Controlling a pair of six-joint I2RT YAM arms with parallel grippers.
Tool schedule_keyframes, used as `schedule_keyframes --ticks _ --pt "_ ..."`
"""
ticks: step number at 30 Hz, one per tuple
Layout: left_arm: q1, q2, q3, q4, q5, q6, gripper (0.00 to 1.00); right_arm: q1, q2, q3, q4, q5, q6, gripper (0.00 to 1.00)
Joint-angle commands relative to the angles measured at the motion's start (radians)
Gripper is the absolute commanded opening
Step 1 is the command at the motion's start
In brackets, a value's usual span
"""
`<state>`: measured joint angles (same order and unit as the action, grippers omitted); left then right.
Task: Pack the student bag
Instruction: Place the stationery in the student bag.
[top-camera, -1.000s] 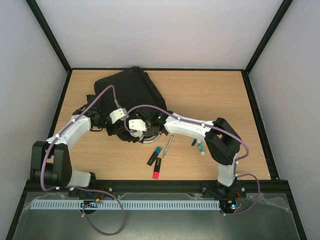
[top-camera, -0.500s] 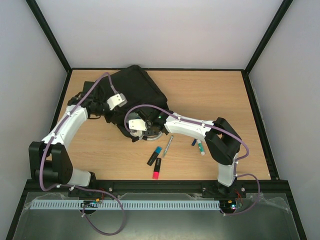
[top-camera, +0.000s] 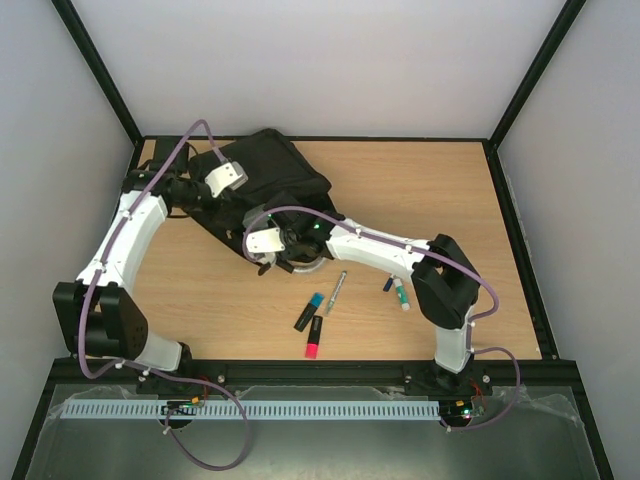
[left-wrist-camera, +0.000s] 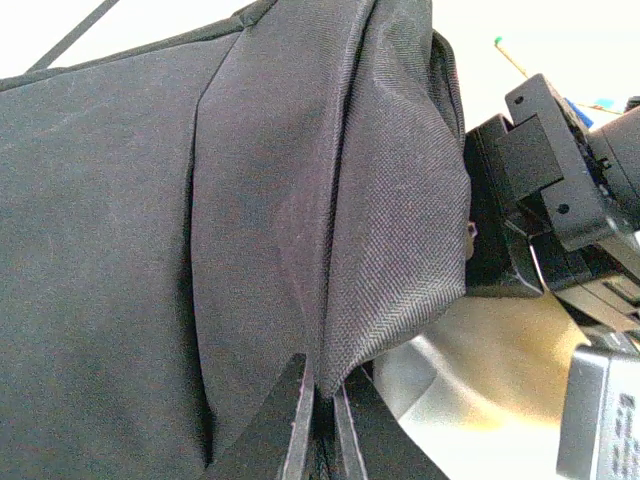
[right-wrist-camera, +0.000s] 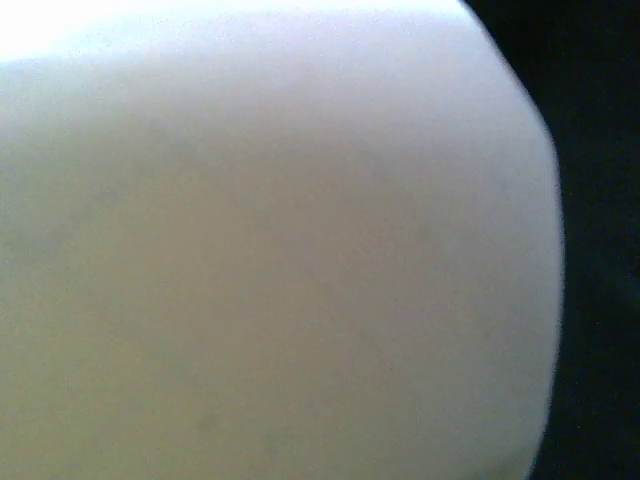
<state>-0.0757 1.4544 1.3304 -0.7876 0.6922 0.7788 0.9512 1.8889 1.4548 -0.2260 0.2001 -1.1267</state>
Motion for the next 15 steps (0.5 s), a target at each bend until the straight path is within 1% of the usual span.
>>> schedule_keyframes --ticks 1,8,13,15 --pt "0.022 -0.006 0.090 -0.025 0.105 0.037 0.02 -0.006 0.056 0.120 0.059 -0.027 -0.093 0.25" --pt "0.053 0.001 0.139 -0.099 0.119 0.079 0.02 -0.052 0.196 0.271 0.090 -0.029 -0.144 0.26" --pt "0.073 0.009 0.180 -0.134 0.137 0.086 0.02 -0.096 0.261 0.315 0.145 -0.050 -0.183 0.25" --pt "0.076 0.009 0.186 -0.136 0.138 0.086 0.03 -0.105 0.285 0.316 0.201 -0.051 -0.194 0.26"
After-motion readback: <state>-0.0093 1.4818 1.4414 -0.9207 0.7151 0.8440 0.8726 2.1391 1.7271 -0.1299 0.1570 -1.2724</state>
